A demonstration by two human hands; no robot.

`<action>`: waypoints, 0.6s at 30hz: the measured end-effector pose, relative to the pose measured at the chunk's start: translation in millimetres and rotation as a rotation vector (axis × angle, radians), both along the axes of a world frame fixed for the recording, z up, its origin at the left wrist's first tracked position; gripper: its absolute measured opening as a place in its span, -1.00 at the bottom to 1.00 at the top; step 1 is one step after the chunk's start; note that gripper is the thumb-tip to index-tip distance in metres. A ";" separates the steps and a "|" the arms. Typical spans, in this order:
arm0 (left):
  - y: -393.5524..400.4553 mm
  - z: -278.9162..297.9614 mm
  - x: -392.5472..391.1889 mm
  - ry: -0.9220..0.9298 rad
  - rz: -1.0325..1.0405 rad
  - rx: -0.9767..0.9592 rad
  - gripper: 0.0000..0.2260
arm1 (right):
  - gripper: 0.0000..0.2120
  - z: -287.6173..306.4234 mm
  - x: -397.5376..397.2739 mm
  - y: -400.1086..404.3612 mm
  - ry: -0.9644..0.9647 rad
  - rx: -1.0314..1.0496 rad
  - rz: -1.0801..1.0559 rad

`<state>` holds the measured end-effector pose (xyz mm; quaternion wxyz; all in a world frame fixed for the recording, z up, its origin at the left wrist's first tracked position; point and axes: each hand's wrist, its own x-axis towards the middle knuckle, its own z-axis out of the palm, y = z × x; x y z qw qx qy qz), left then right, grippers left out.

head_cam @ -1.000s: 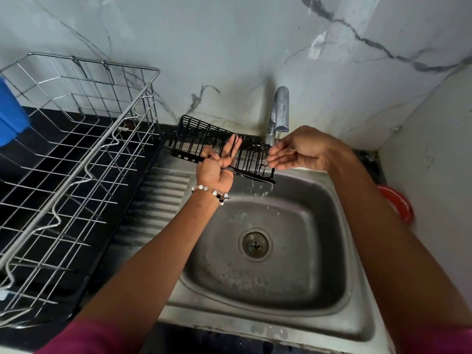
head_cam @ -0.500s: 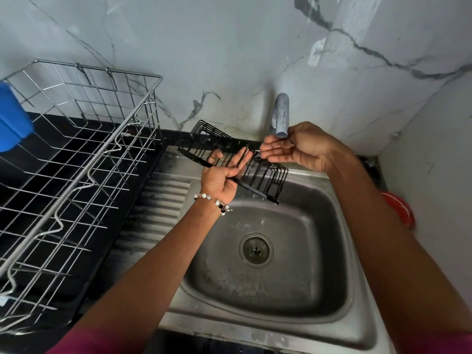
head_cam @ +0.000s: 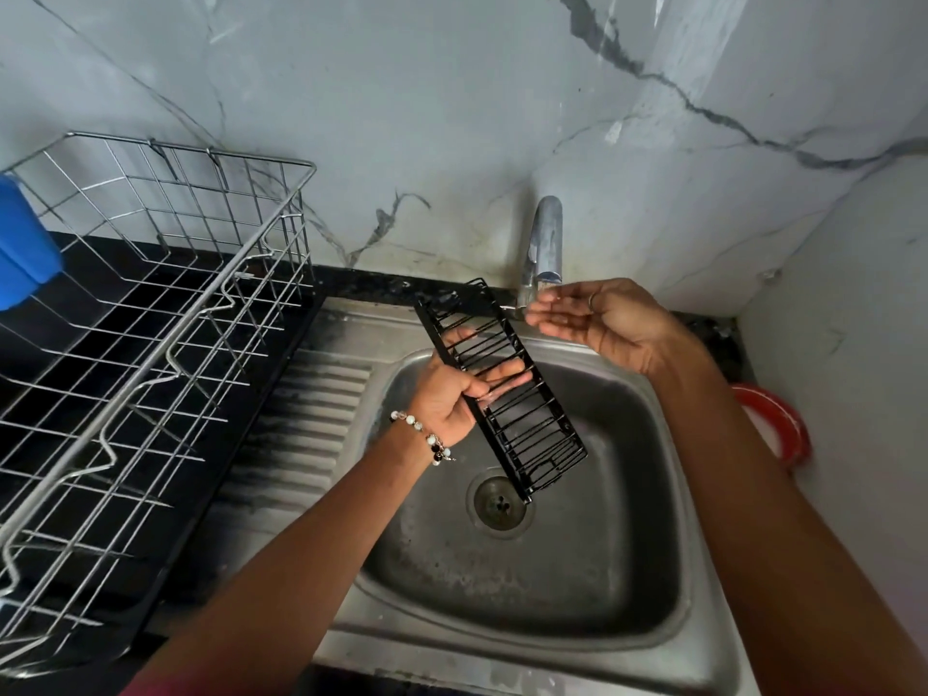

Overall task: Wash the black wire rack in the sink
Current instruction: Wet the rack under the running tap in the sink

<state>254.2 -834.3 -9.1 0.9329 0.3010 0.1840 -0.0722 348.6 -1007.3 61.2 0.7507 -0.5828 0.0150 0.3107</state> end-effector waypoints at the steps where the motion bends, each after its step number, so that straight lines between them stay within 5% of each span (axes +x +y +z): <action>1: 1.0 0.3 0.2 0.001 -0.003 0.004 -0.32 | -0.72 -3.5 -1.0 -1.5 -0.012 -0.032 0.001; 6: 8.4 3.7 1.1 0.042 -0.007 0.089 -0.29 | -0.73 -8.2 -3.1 0.5 0.011 0.046 -0.014; 12: 15.6 4.3 -11.4 0.117 -0.163 0.253 -0.30 | -0.85 -36.1 -1.3 3.4 -0.178 -0.464 -0.064; 16: 21.1 0.0 -15.7 0.122 -0.271 0.269 -0.30 | -0.25 -61.6 -21.3 -3.7 -0.009 -0.438 0.088; 18: 22.3 -1.2 -17.1 0.120 -0.286 0.277 -0.32 | -0.18 -76.9 -25.8 -7.4 0.031 -0.356 0.086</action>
